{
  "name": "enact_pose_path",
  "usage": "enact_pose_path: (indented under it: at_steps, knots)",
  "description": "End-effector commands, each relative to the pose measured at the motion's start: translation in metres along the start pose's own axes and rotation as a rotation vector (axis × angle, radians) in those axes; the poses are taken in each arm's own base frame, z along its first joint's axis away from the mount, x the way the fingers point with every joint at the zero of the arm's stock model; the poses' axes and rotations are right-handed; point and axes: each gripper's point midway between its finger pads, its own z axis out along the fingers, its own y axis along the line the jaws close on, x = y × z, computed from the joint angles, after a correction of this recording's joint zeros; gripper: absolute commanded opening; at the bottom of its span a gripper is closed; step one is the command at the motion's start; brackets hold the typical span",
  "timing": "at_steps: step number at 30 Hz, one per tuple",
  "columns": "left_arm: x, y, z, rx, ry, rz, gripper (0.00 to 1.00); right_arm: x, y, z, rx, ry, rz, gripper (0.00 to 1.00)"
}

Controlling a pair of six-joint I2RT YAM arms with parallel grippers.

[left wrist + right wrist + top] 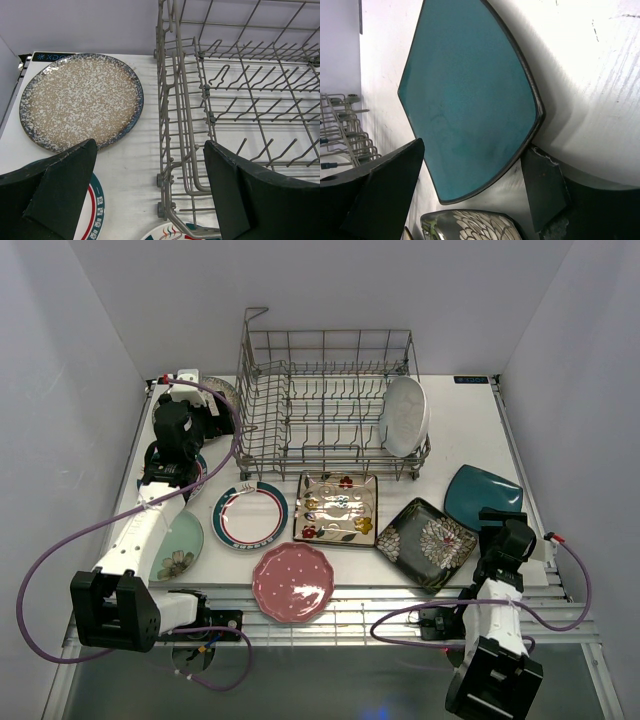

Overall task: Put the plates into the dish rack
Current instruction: Pick up the plate from the corner of the board.

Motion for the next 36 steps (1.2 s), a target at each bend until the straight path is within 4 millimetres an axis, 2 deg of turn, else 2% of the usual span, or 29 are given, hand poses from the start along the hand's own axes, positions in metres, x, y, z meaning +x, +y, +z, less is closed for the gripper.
enact_pose_path:
  at_steps: [1, 4, 8, 14, 15, 22, 27, 36]
  knots:
    - [-0.005, 0.000, -0.001, 0.007, -0.015, -0.002, 0.98, 0.029, -0.068, 0.001, 0.126, 0.031, 0.004, 0.82]
    - [-0.004, 0.000, 0.001, 0.005, -0.012, 0.000, 0.98, 0.029, -0.068, 0.001, 0.129, 0.035, 0.005, 0.81]
    - [-0.004, 0.000, 0.001, 0.005, -0.010, 0.000, 0.98, 0.027, -0.070, 0.002, 0.143, 0.020, 0.011, 0.69]
    - [-0.003, 0.000, 0.002, 0.005, -0.009, 0.000, 0.98, 0.025, -0.067, 0.003, 0.142, 0.016, 0.009, 0.42]
    - [-0.003, 0.000, 0.003, 0.004, -0.007, 0.000, 0.98, 0.024, -0.066, 0.003, 0.140, 0.016, 0.003, 0.33]
    - [-0.002, 0.000, 0.004, 0.004, -0.004, 0.003, 0.98, 0.019, -0.061, 0.003, 0.116, -0.005, -0.019, 0.10]
    - [-0.003, 0.001, 0.003, 0.001, -0.009, 0.005, 0.98, 0.014, -0.056, 0.001, 0.099, -0.026, -0.029, 0.08]
    - [-0.008, 0.002, -0.002, -0.004, -0.025, 0.007, 0.98, -0.002, -0.026, -0.006, 0.023, -0.057, -0.088, 0.08]
